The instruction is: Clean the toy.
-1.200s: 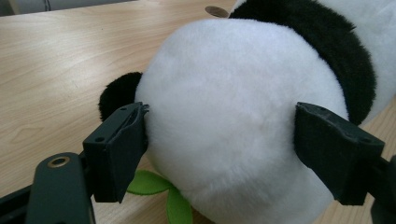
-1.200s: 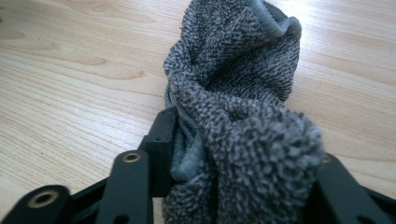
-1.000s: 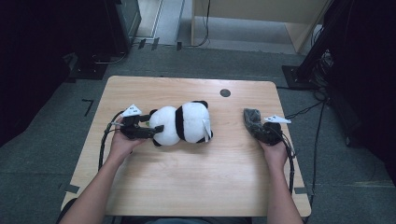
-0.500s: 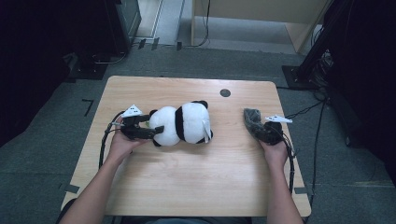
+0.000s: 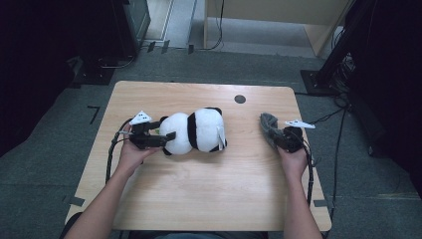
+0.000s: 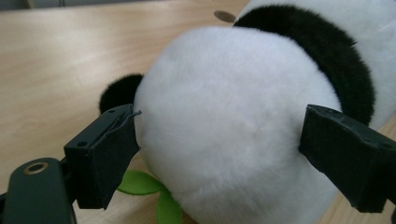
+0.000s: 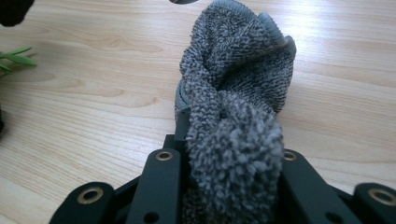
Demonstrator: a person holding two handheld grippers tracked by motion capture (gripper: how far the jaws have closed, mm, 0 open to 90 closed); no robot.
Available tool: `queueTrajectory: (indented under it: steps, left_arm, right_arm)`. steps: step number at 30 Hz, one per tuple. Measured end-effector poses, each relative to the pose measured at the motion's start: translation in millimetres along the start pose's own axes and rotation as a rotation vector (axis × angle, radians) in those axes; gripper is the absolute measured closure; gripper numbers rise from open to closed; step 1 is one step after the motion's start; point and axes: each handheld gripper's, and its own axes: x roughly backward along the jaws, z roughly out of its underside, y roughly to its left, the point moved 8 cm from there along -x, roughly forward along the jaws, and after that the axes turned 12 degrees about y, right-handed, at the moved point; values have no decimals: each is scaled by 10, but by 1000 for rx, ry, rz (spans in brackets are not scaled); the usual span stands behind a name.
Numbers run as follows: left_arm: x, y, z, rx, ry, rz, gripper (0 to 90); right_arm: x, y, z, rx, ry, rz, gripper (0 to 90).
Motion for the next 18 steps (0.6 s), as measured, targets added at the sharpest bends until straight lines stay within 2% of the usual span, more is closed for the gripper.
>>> queueTrajectory:
  steps: [1,2,3,4,6,8,10,11,12,14,18]
  left_arm:
    - [45,-21,-36,-18,-31,-7,109]
    - [96,-57,-78,-24,-64,9,109]
    - [114,-87,-100,-22,-73,24,115]
    - [95,-96,-90,-22,-60,25,107]
    - [-15,-102,-16,-27,4,16,87]
    - [-116,-83,41,-48,47,-35,78]
    - [-156,-60,66,-37,55,-19,12]
    - [-183,-41,91,-13,70,0,0]
    - [-208,-25,121,18,85,39,0]
    - [-222,-9,133,38,82,65,0]
    - [-235,-17,126,6,65,63,0]
  right_arm:
    - [-2,11,-1,3,2,-3,744]
    - [-6,16,-3,6,3,-2,744]
    - [-8,24,-3,10,5,-2,744]
    - [-10,32,-4,14,8,-2,744]
    - [-17,48,-9,17,9,-8,744]
    - [-18,74,-20,23,8,-14,744]
    - [-8,118,-39,30,4,-24,744]
    - [-5,131,-45,36,3,-25,744]
    - [-3,150,-54,41,1,-29,744]
    - [-4,178,-66,49,-1,-34,744]
    - [-26,233,-67,61,10,-51,744]
